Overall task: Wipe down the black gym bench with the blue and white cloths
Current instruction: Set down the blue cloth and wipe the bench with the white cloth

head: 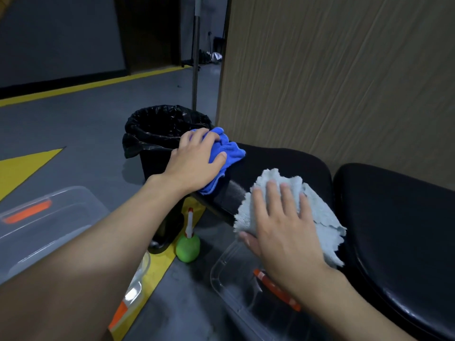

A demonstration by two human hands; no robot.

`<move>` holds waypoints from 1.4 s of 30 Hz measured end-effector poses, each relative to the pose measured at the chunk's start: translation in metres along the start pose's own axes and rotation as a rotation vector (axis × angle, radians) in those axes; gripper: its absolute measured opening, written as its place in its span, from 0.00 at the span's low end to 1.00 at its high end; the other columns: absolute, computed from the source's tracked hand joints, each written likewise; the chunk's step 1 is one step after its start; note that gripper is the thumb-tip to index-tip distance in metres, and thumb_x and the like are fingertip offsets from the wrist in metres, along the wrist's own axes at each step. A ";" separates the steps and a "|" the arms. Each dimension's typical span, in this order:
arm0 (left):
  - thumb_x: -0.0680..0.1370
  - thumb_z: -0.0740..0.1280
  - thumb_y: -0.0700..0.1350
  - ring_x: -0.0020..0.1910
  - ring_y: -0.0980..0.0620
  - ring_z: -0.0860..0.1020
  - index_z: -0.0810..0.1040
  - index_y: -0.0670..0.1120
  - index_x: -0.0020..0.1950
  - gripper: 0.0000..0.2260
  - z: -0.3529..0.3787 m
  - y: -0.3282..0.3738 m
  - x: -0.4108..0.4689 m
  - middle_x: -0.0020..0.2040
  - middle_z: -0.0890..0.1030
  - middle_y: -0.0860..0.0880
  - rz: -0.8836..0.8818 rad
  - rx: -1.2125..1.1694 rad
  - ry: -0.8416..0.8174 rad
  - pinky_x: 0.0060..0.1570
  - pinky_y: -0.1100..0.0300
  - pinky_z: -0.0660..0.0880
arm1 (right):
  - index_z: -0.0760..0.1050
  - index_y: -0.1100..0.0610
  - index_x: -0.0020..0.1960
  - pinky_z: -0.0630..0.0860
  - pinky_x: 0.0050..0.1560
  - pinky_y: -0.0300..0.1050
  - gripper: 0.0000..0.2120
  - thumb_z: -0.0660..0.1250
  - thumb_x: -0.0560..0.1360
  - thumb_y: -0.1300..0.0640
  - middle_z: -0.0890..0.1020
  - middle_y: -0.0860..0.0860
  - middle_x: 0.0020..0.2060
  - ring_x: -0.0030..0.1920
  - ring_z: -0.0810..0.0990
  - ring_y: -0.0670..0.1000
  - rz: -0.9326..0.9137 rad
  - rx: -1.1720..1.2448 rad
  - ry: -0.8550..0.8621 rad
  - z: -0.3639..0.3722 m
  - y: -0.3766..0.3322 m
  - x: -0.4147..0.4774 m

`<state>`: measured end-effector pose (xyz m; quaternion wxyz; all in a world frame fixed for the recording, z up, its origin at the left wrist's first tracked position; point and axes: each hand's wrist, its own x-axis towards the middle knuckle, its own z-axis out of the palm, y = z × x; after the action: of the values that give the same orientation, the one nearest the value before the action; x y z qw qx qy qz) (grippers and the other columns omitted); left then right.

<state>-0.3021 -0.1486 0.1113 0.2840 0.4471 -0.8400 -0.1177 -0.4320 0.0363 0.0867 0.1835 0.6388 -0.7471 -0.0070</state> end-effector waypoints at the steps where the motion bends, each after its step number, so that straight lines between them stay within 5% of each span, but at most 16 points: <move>1: 0.79 0.58 0.57 0.73 0.48 0.57 0.67 0.54 0.68 0.18 0.000 0.000 0.000 0.73 0.63 0.54 0.000 0.003 0.001 0.66 0.41 0.65 | 0.68 0.63 0.72 0.66 0.66 0.71 0.41 0.68 0.70 0.35 0.71 0.66 0.69 0.69 0.70 0.68 -0.007 -0.003 0.010 0.000 -0.005 0.007; 11: 0.77 0.59 0.58 0.73 0.49 0.58 0.69 0.53 0.67 0.20 0.000 -0.001 -0.001 0.72 0.65 0.53 0.011 -0.062 0.022 0.69 0.41 0.62 | 0.67 0.57 0.74 0.63 0.66 0.73 0.39 0.50 0.75 0.30 0.70 0.61 0.72 0.72 0.67 0.66 0.074 0.102 -0.031 0.000 0.019 -0.012; 18: 0.78 0.61 0.55 0.74 0.49 0.57 0.70 0.51 0.68 0.19 0.001 0.001 -0.006 0.73 0.65 0.51 0.038 -0.081 0.047 0.71 0.43 0.60 | 0.49 0.57 0.80 0.42 0.77 0.58 0.49 0.35 0.69 0.27 0.46 0.62 0.79 0.79 0.40 0.62 0.307 0.325 -0.114 -0.012 0.025 -0.031; 24: 0.79 0.58 0.56 0.76 0.50 0.52 0.68 0.55 0.68 0.18 -0.001 0.016 -0.009 0.75 0.61 0.52 -0.066 0.025 0.021 0.70 0.35 0.55 | 0.52 0.59 0.79 0.42 0.77 0.61 0.38 0.47 0.78 0.34 0.44 0.62 0.79 0.79 0.39 0.60 0.455 0.501 -0.202 -0.014 0.049 0.018; 30: 0.79 0.59 0.55 0.77 0.49 0.52 0.69 0.50 0.69 0.19 0.001 0.026 -0.013 0.75 0.61 0.49 -0.029 0.112 0.065 0.72 0.35 0.48 | 0.51 0.55 0.78 0.42 0.77 0.60 0.34 0.46 0.79 0.35 0.44 0.59 0.79 0.78 0.38 0.62 0.374 0.454 -0.175 -0.016 0.036 -0.007; 34: 0.79 0.57 0.56 0.75 0.49 0.57 0.69 0.48 0.68 0.21 0.003 0.029 -0.013 0.73 0.63 0.50 -0.011 0.098 0.069 0.71 0.36 0.54 | 0.48 0.53 0.80 0.40 0.77 0.60 0.37 0.48 0.79 0.34 0.42 0.59 0.79 0.78 0.36 0.61 0.384 0.496 -0.224 -0.012 0.051 0.013; 42: 0.78 0.57 0.58 0.75 0.51 0.53 0.66 0.52 0.70 0.22 0.011 0.030 -0.012 0.75 0.59 0.52 -0.051 0.142 0.059 0.67 0.36 0.59 | 0.57 0.50 0.78 0.50 0.75 0.61 0.36 0.48 0.76 0.32 0.57 0.56 0.77 0.77 0.50 0.60 0.394 0.494 -0.245 0.019 0.101 0.083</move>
<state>-0.3238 -0.1228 0.1112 0.2732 0.4906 -0.8259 -0.0515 -0.5433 -0.0290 0.1153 -0.0702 0.5017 -0.8518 0.1334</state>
